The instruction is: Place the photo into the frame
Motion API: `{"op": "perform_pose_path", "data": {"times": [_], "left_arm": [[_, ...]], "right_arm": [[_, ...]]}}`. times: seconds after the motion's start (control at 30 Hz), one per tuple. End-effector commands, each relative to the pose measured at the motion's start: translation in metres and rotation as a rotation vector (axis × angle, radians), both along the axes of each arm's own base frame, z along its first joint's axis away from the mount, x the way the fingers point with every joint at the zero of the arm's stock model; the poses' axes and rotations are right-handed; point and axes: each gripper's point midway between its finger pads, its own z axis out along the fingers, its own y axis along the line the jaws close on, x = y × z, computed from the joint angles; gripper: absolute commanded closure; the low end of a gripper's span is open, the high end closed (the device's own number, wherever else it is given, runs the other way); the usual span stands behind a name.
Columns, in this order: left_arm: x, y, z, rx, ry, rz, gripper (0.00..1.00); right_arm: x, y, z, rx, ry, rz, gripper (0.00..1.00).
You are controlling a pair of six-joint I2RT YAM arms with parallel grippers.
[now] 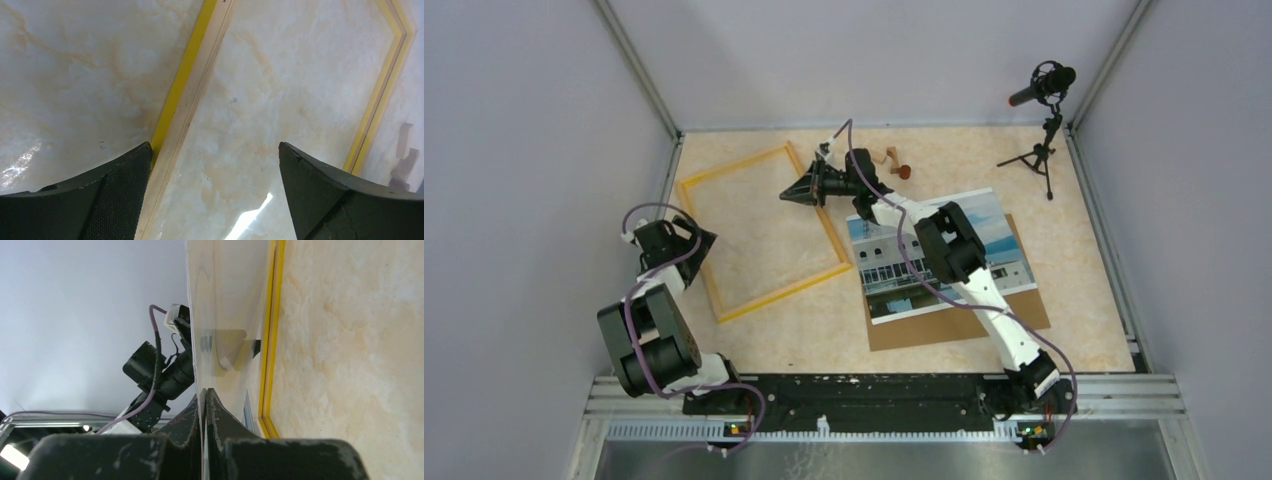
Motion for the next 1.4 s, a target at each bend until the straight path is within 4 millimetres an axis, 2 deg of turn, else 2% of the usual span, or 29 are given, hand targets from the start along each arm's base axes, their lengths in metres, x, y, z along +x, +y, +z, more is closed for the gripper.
{"op": "perform_pose_path", "data": {"times": [0.0, 0.1, 0.3, 0.6, 0.77, 1.37], "left_arm": [[0.004, -0.003, 0.015, 0.023, -0.038, -0.040, 0.02], [0.004, -0.001, 0.014, 0.019, -0.026, -0.032, 0.02], [0.005, -0.001, 0.015, 0.017, -0.029, -0.034, 0.02], [0.010, -0.001, 0.023, -0.006, -0.076, -0.052, 0.02], [0.011, -0.001, 0.026, -0.047, -0.104, -0.051, 0.02], [0.010, 0.001, 0.029, -0.070, -0.121, -0.045, 0.01]], "right_arm": [[0.000, -0.002, -0.014, -0.015, -0.027, 0.024, 1.00], [0.000, -0.004, -0.023, -0.046, -0.065, 0.027, 1.00], [0.005, -0.005, -0.024, -0.058, -0.131, 0.028, 1.00], [0.003, -0.013, -0.003, -0.002, -0.292, 0.028, 1.00], [-0.001, -0.016, -0.001, 0.012, -0.335, 0.037, 1.00], [0.022, -0.009, -0.022, -0.090, -0.346, 0.001, 1.00]]}}
